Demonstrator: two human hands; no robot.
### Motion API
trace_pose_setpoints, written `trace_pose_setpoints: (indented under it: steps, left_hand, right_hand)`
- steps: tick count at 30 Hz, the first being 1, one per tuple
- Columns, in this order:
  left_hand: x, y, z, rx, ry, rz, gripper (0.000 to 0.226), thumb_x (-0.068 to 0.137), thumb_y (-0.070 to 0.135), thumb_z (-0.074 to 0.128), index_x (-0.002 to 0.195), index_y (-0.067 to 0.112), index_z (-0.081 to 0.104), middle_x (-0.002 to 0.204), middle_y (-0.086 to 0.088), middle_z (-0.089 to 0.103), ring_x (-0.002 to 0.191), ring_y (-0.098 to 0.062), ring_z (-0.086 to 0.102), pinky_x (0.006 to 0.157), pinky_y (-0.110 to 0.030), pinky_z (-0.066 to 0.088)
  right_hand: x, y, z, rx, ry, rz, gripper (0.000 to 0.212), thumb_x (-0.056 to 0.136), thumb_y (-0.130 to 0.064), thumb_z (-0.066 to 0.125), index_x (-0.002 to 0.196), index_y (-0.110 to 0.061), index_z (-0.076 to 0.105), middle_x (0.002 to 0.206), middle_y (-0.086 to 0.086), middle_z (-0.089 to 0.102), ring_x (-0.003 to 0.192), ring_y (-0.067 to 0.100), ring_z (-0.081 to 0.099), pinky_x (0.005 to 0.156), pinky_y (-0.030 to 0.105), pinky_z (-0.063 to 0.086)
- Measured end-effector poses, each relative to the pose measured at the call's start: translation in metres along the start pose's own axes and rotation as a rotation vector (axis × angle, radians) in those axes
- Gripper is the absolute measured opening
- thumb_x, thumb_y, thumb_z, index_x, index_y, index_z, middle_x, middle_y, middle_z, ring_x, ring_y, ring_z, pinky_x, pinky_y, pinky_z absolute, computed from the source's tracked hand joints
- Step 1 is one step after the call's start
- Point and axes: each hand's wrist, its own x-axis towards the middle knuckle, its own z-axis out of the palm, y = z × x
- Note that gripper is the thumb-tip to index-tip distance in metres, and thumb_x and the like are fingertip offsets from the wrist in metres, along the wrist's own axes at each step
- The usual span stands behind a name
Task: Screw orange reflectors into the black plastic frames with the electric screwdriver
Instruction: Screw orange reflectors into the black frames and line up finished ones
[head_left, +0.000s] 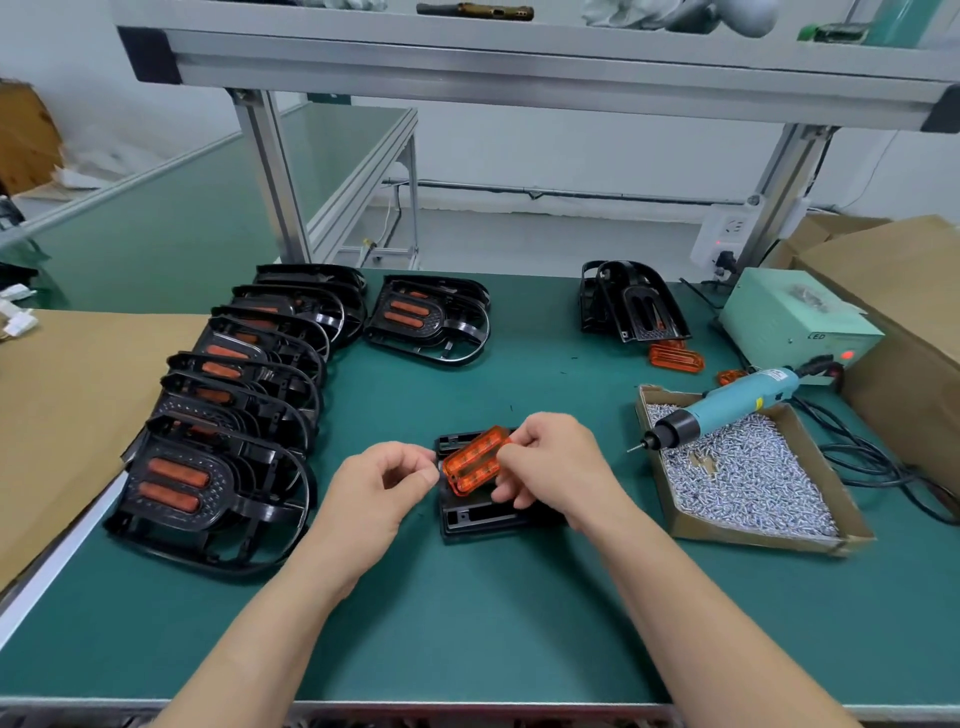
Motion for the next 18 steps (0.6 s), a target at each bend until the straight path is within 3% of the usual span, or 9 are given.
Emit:
trace_pose_setpoints:
  steps: [3, 7, 11, 13, 15, 18]
  left_hand:
    - [-0.0023, 0.0006, 0.0021, 0.071, -0.041, 0.057, 0.022, 0.089, 0.007, 0.071, 0.072, 0.020, 0.070, 0.104, 0.011, 0.072, 0.093, -0.018, 0.067, 0.084, -0.028, 0.050]
    - [-0.0017, 0.0039, 0.0022, 0.081, -0.049, 0.108, 0.023, 0.088, 0.007, 0.071, 0.071, 0.023, 0.070, 0.110, 0.010, 0.070, 0.095, -0.020, 0.066, 0.086, -0.021, 0.048]
    - [0.0028, 0.0060, 0.0004, 0.158, -0.123, 0.104, 0.026, 0.089, 0.010, 0.071, 0.069, 0.027, 0.069, 0.114, 0.010, 0.070, 0.099, -0.011, 0.068, 0.098, -0.034, 0.049]
    - [0.0034, 0.0058, 0.0008, 0.207, -0.160, 0.107, 0.026, 0.089, 0.011, 0.071, 0.069, 0.028, 0.069, 0.117, 0.012, 0.069, 0.105, -0.004, 0.066, 0.104, -0.036, 0.045]
    - [0.0034, 0.0050, 0.0014, 0.259, -0.188, 0.123, 0.025, 0.088, 0.013, 0.071, 0.070, 0.030, 0.069, 0.122, 0.014, 0.067, 0.113, 0.000, 0.061, 0.108, -0.034, 0.041]
    - [0.0022, 0.0023, 0.0020, 0.318, -0.232, 0.159, 0.021, 0.089, 0.017, 0.072, 0.076, 0.034, 0.068, 0.126, 0.018, 0.064, 0.120, 0.002, 0.056, 0.110, -0.030, 0.037]
  right_hand:
    - [-0.0004, -0.0024, 0.0015, -0.071, 0.008, 0.004, 0.019, 0.076, -0.010, 0.052, 0.061, -0.013, 0.063, 0.055, 0.002, 0.071, 0.042, 0.013, 0.064, 0.039, 0.014, 0.042]
    - [0.0020, -0.0032, 0.0027, -0.017, -0.004, 0.021, 0.018, 0.076, -0.013, 0.053, 0.064, -0.012, 0.066, 0.058, 0.003, 0.072, 0.056, 0.026, 0.072, 0.047, 0.022, 0.045]
    - [0.0023, -0.0023, -0.0020, -0.254, -0.045, -0.001, 0.024, 0.078, -0.024, 0.052, 0.061, -0.013, 0.063, 0.053, -0.001, 0.069, 0.035, 0.010, 0.054, 0.038, 0.015, 0.038]
    - [0.0023, -0.0023, -0.0047, -0.408, -0.002, -0.048, 0.025, 0.082, -0.030, 0.050, 0.065, -0.014, 0.060, 0.053, 0.000, 0.069, 0.044, 0.012, 0.061, 0.045, 0.020, 0.045]
    - [0.0018, -0.0025, -0.0053, -0.557, 0.093, -0.091, 0.022, 0.085, -0.031, 0.050, 0.074, -0.014, 0.058, 0.068, 0.005, 0.071, 0.071, 0.025, 0.067, 0.066, 0.031, 0.055]
    - [-0.0010, -0.0012, -0.0051, -0.655, 0.156, -0.117, 0.017, 0.087, -0.030, 0.050, 0.081, -0.015, 0.056, 0.089, 0.010, 0.065, 0.084, 0.033, 0.056, 0.074, 0.036, 0.049]
